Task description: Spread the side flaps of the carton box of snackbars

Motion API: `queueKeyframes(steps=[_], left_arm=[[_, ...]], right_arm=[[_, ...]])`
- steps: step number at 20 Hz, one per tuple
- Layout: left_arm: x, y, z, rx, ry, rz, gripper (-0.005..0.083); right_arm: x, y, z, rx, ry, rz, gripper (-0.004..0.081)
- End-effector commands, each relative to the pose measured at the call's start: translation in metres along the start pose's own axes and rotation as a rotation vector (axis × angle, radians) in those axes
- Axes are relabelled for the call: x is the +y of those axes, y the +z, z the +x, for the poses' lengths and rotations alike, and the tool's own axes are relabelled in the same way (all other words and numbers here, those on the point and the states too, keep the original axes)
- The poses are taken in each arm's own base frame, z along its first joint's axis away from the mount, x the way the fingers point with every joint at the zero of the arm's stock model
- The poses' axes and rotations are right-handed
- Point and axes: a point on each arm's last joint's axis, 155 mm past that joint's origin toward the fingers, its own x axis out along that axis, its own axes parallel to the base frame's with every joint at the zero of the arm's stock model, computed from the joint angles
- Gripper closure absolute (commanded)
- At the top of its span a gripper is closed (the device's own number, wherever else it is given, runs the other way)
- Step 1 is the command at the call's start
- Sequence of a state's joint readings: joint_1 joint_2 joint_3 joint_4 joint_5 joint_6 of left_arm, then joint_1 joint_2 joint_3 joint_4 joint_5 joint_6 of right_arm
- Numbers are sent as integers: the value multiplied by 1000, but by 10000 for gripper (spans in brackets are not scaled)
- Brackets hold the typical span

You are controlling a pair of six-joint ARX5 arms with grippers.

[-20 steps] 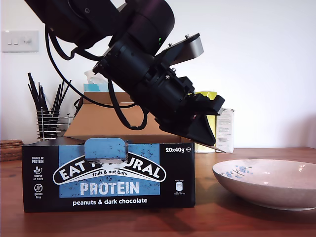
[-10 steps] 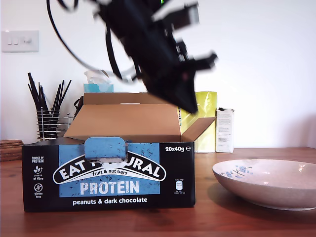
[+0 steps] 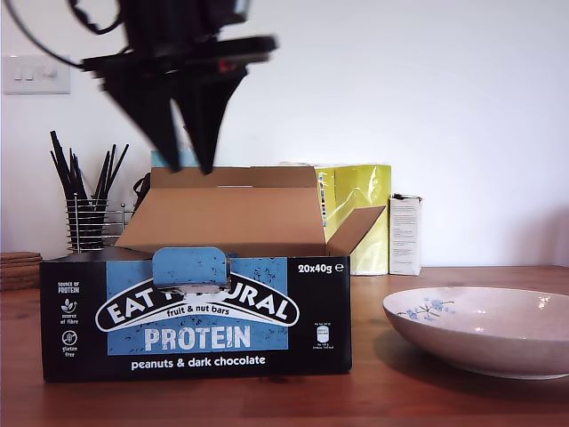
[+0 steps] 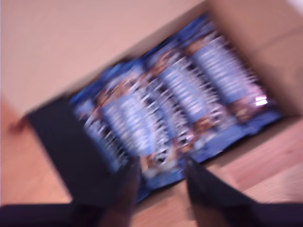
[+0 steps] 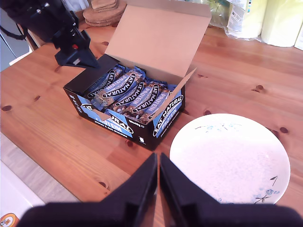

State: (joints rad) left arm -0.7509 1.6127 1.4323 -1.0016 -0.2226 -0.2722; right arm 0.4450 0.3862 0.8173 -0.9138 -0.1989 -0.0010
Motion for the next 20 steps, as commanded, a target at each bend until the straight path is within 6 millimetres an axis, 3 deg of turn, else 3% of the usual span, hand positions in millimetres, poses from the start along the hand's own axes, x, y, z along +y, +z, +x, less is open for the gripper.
queueKeyframes(steps=[1,7,11,20], left_arm=[[3,-6,8,29,18,-12,49],[34,-9,14,56,74,-132,49],[61,-18,30,76,128,-186,49],[77,-14,55,39,124,-237,49]], right_arm=[[1,6,-3,-15,0,-10,783],[1,6,-3,-14,0,-26,783],[1,6,-3,-14,0,-29,783],[1,6,-3,-14,0,-29,783]])
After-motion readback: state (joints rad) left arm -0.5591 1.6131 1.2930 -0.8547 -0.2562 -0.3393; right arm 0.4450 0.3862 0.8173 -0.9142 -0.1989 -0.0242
